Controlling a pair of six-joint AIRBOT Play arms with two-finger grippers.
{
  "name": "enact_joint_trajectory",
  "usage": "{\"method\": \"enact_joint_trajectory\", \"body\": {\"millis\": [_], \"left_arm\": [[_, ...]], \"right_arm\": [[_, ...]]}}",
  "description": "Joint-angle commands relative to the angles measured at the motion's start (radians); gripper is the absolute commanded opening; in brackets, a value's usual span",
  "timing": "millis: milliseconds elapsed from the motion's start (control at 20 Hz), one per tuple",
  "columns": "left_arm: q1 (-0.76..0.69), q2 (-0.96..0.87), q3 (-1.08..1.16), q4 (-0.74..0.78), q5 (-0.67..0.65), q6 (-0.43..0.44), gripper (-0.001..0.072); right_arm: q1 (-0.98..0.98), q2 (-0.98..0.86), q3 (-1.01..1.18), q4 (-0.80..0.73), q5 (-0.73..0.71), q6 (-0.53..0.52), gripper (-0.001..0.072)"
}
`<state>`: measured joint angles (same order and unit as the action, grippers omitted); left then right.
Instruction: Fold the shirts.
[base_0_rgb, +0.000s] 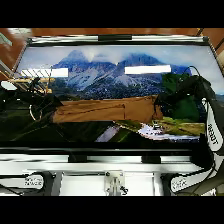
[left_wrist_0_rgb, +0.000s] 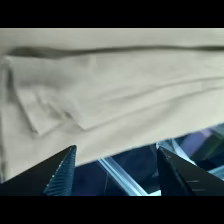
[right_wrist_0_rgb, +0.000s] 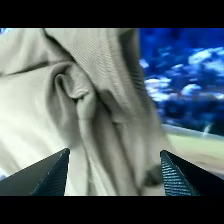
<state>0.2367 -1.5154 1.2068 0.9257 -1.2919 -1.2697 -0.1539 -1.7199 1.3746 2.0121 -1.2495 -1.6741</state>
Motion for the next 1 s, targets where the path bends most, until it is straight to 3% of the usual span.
{"method": "enact_joint_trajectory", "body": {"millis": [0, 200, 250, 300, 350, 700, 800, 950], "left_arm": [[-0.028, 0.03, 0.002, 0.0, -0.022, 0.0, 0.0602], [-0.094, 0.054, 0.002, -0.021, -0.017, 0.0, 0.0601], [-0.117, 0.057, 0.002, -0.036, -0.008, 0.001, 0.0602], [-0.14, 0.058, 0.002, -0.051, 0.006, 0.002, 0.0602], [-0.167, 0.058, 0.002, -0.069, 0.027, 0.004, 0.0601], [-0.475, 0.018, 0.002, -0.127, 0.326, -0.012, 0.0579], [-0.586, -0.026, 0.002, -0.132, 0.404, -0.03, 0.0134], [-0.707, -0.084, 0.002, -0.236, 0.53, -0.052, 0.0131]], "right_arm": [[0.016, -0.057, 0.0, 0.066, -0.003, -0.014, 0.069], [0.053, -0.094, 0.001, 0.081, -0.003, 0.029, 0.0674], [0.061, -0.094, 0.001, 0.084, -0.005, 0.027, 0.051], [0.067, -0.088, 0.001, 0.082, -0.006, 0.029, 0.0158], [0.069, -0.074, 0.001, 0.085, -0.008, 0.044, 0.0066], [0.069, 0.241, 0.002, 0.091, -0.053, 0.082, 0.0063], [0.069, 0.345, 0.002, 0.094, -0.103, 0.114, 0.0063], [0.069, 0.485, 0.002, 0.101, -0.209, 0.169, 0.0063]]}}
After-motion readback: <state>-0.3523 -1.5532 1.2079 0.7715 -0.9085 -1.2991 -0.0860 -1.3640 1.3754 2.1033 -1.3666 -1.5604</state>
